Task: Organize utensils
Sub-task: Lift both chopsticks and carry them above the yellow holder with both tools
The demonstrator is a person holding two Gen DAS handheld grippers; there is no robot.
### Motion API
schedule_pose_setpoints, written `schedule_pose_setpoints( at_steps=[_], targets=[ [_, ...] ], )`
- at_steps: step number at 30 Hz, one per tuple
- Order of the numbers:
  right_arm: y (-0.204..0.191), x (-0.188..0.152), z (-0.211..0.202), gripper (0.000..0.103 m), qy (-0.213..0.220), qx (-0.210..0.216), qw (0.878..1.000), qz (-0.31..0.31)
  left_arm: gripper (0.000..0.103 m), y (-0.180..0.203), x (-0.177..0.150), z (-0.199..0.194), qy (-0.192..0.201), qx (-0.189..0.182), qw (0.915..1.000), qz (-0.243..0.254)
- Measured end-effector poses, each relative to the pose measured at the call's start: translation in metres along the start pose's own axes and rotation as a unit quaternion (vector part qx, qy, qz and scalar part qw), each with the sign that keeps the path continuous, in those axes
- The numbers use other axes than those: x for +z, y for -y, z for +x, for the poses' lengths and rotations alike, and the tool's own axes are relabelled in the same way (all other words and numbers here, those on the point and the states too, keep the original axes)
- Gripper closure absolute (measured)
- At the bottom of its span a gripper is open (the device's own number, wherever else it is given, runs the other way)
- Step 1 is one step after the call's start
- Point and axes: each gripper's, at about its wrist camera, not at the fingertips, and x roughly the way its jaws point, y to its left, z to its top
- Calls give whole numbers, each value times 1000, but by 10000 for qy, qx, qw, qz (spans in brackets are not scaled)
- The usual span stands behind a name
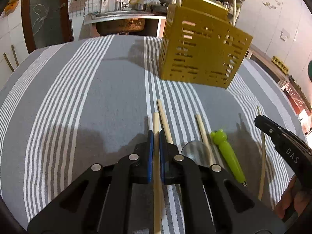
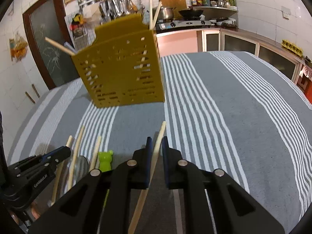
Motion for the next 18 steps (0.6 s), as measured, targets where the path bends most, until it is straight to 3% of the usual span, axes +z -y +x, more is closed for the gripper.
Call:
schedule_pose_setpoints(
  at_steps=[10, 18],
  targets=[
    [11, 11, -43, 95, 877, 324, 9951, 315, 99, -2, 8, -34, 655, -3, 9979, -6],
    [10, 14, -68, 96, 1360, 559, 9885, 341, 99, -6, 12, -71, 1350, 42, 9908, -65]
  ],
)
